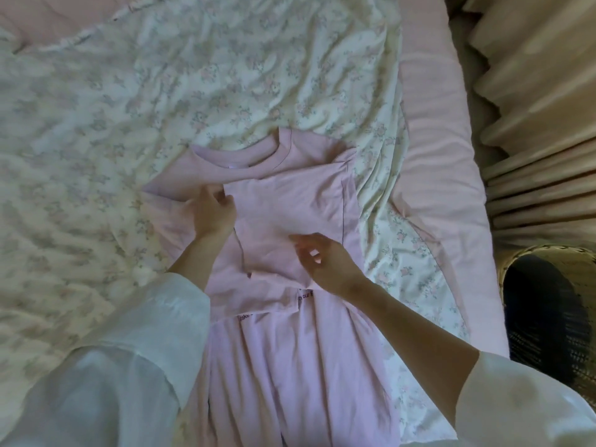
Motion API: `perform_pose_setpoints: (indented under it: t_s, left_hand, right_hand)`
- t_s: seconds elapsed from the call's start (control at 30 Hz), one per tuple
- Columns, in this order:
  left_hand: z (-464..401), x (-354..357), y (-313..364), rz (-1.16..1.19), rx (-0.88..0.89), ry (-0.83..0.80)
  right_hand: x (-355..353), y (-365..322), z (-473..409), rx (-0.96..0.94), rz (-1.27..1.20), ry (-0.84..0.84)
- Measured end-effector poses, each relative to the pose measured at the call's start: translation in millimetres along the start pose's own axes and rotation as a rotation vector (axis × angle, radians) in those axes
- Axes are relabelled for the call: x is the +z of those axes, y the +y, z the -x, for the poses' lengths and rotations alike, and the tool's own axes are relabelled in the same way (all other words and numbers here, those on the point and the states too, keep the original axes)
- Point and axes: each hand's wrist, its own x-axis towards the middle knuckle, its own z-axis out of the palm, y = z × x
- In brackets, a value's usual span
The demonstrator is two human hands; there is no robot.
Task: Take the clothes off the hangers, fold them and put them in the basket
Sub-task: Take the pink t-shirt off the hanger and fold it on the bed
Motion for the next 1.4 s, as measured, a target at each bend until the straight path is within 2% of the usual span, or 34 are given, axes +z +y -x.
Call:
perform_pose_setpoints:
  t_s: [0.1,0.17,0.27,0.37,0.5,0.57,0.63,0.8,0.9,1.0,1.17,1.4]
  left_hand:
    - [-7,-10,-9,-0.183,-0.025,0.043]
    - [-11,-19,-13,-0.312,-0.080,0.049]
    - [-25,-31,-27,-0.469,-0.059,-0.030]
    - [-47,-41,-35,-0.455,-0.082,-0.130]
    - [-71,-50,-31,-0.433,-0.161,-0.250]
    - [-76,-51,-30,-0.528,-0.119,-0.283]
    - [-80,-51,-28,-0.593,-0.067,-0.264]
    - [-88,-60,-35,-0.456,-0.108,-0.281]
    - [-87,-63,-37,-0.403,-0.100,-0.305]
    - [-86,-66,-32,-0.254,-0.001,-0.331]
    - [-73,-73,-7,-0.211,0.168,-0.164]
    - [-62,-104,29,-0.213,0.235,0.006]
  right_hand:
    - [-10,5,-24,-0.008,0.108,0.177]
    - [-23,6,-43,0.052,0.244,0.263]
    - [-42,5,-74,0.157,0.500,0.313]
    - [-59,-1,-103,0.184,0.655,0.254]
    - [-70,-9,-135,0.219,0.730,0.026]
    - [-68,-13,-144,0.244,0.751,-0.029]
    - [-66,-19,-148,0.261,0.790,-0.007]
    - [-67,-28,-156,0.273,0.663,0.013]
    - [-63,-31,-158,0.240,0.726,-0.020]
    - [-60,-39,-154,0.198,0.812,-0.039]
    - [-65,-54,-147,0.153,0.849,0.067]
    - [-100,-91,-131,0.089,0.914,0.220]
